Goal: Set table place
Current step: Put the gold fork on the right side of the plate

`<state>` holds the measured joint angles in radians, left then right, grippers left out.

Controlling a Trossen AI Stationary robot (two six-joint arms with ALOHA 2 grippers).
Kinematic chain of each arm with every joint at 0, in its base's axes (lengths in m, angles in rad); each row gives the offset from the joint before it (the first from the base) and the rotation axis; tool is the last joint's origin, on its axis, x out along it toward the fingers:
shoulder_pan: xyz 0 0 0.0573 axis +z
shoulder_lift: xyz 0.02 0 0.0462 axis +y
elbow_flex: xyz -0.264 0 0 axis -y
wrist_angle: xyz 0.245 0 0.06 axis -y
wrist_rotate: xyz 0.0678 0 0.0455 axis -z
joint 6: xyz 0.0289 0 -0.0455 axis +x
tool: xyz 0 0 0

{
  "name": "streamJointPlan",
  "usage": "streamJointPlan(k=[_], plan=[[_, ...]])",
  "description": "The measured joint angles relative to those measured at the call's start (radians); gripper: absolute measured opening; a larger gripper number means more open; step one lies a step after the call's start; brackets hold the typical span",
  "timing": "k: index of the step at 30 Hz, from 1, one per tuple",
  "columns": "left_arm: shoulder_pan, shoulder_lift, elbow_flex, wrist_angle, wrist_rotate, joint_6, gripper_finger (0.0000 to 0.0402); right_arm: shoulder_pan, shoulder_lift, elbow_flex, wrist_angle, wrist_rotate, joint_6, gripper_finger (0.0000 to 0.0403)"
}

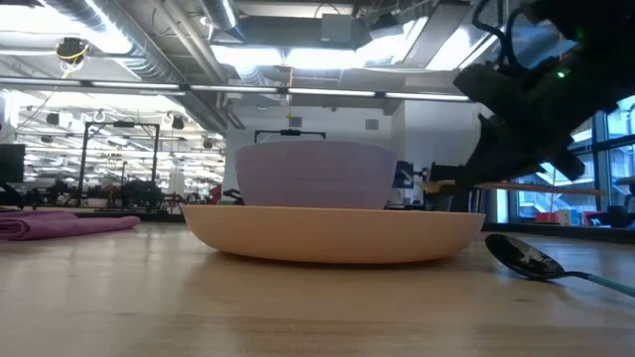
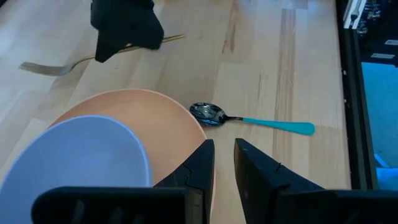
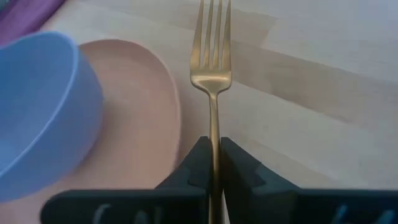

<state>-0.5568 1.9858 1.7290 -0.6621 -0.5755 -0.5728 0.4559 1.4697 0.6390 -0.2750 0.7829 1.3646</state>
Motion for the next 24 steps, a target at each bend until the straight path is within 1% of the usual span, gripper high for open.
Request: streamJointPlan(k=[2, 4, 7, 9, 11, 14, 18, 21, 24], plan=[[0.0, 0.0, 0.0, 0.0, 0.0, 0.0, 0.0055, -0.004, 0.032, 0.055, -0.066, 0.013, -0.008, 0.0021], [0.0, 0.0, 0.0, 0.002, 0.0, 0.0, 0.0055, -0.007, 0.064, 0.119, -0.18, 0.023, 0.014, 0.0021], [0.0, 0.0, 0.0, 0.005, 0.0, 0.0, 0.0055, -0.004, 0.121, 0.2, -0.403, 0.042, 0.172, 0.0021], [0.0, 0.0, 0.0, 0.007, 0.0, -0.001, 0.0055, 0.007, 0.16, 0.24, -0.494, 0.043, 0.281, 0.0021], [0.0, 0.0, 0.0, 0.013, 0.0, -0.001, 0.0055, 0.024, 0.202, 0.266, -0.513, 0.036, 0.35, 0.0021], [0.002, 0.0, 0.0, 0.031, 0.0, -0.002, 0.0055, 0.05, 0.284, 0.299, -0.499, 0.02, 0.409, 0.0022], [0.005, -0.001, 0.0, 0.031, 0.0, -0.001, 0.0055, 0.068, 0.396, 0.338, -0.541, -0.029, 0.501, 0.0022], [0.005, -0.001, 0.0, 0.029, 0.0, -0.001, 0.0055, 0.066, 0.432, 0.367, -0.618, -0.032, 0.601, 0.0022], [0.005, -0.001, 0.0, 0.029, 0.0, -0.001, 0.0055, 0.066, 0.442, 0.4, -0.657, -0.019, 0.645, 0.0025]])
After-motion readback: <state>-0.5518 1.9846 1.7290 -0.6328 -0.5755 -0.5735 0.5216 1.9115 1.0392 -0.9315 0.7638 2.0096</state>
